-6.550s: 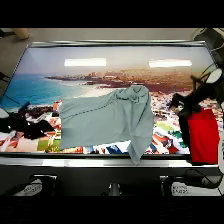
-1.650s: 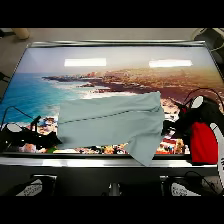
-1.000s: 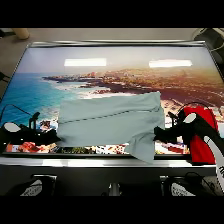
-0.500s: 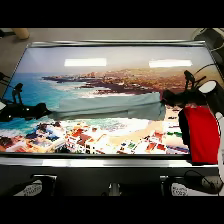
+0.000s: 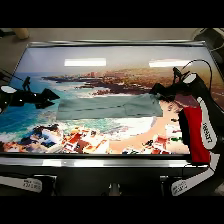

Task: Fold the shirts.

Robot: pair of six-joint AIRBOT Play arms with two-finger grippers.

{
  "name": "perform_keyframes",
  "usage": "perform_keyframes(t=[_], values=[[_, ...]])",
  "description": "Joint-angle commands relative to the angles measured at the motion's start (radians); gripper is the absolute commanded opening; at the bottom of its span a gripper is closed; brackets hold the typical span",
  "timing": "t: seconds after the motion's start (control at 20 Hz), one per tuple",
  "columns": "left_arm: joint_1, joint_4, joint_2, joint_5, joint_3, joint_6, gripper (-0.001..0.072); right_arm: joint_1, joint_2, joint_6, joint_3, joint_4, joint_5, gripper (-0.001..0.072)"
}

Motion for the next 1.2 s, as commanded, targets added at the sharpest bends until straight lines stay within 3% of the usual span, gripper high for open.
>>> perform_keyframes(t=[0.0,0.15,0.35,0.4,0.45,0.5,0.6,0.7,0.85,0.95,1.15], values=[[0.036,-0.031,0.002,-0.056,0.095,0.037,0.0544,-0.035,0.027,-0.017,0.010,-0.218,0.134,0.0710],[0.000,-0.030,0.067,-0.095,0.098,0.051,0.0543,-0.021,-0.030,-0.037,0.008,-0.164,0.224,0.0715],[-0.125,-0.031,0.104,-0.119,0.098,0.051,0.0543,0.040,-0.116,0.005,0.008,-0.092,0.200,0.0705],[-0.161,-0.030,0.103,-0.114,0.098,0.051,0.0542,0.052,-0.123,0.033,0.008,-0.088,0.188,0.0626],[-0.193,-0.031,0.098,-0.099,0.098,0.051,0.0539,0.058,-0.119,0.046,0.010,-0.080,0.177,0.0301],[-0.232,-0.031,0.091,-0.074,0.098,0.049,0.0469,0.058,-0.105,0.060,0.011,-0.055,0.188,0.0024],[-0.320,-0.031,0.061,-0.007,0.098,0.048,0.0026,0.054,-0.032,0.062,0.011,-0.003,0.213,0.0016],[-0.433,-0.040,0.002,0.082,0.098,0.016,0.0030,0.055,0.076,0.063,0.011,0.006,0.241,0.0016],[-0.615,-0.195,-0.126,0.194,0.098,0.006,0.0030,0.063,0.240,0.075,0.011,0.021,0.333,0.0016],[-0.734,-0.391,-0.217,0.288,0.102,0.007,0.0030,0.063,0.344,0.093,0.011,0.016,0.412,0.0016],[-0.953,-0.859,-0.372,0.412,0.148,0.119,0.0030,0.063,0.510,0.150,0.011,0.011,0.500,0.0017]])
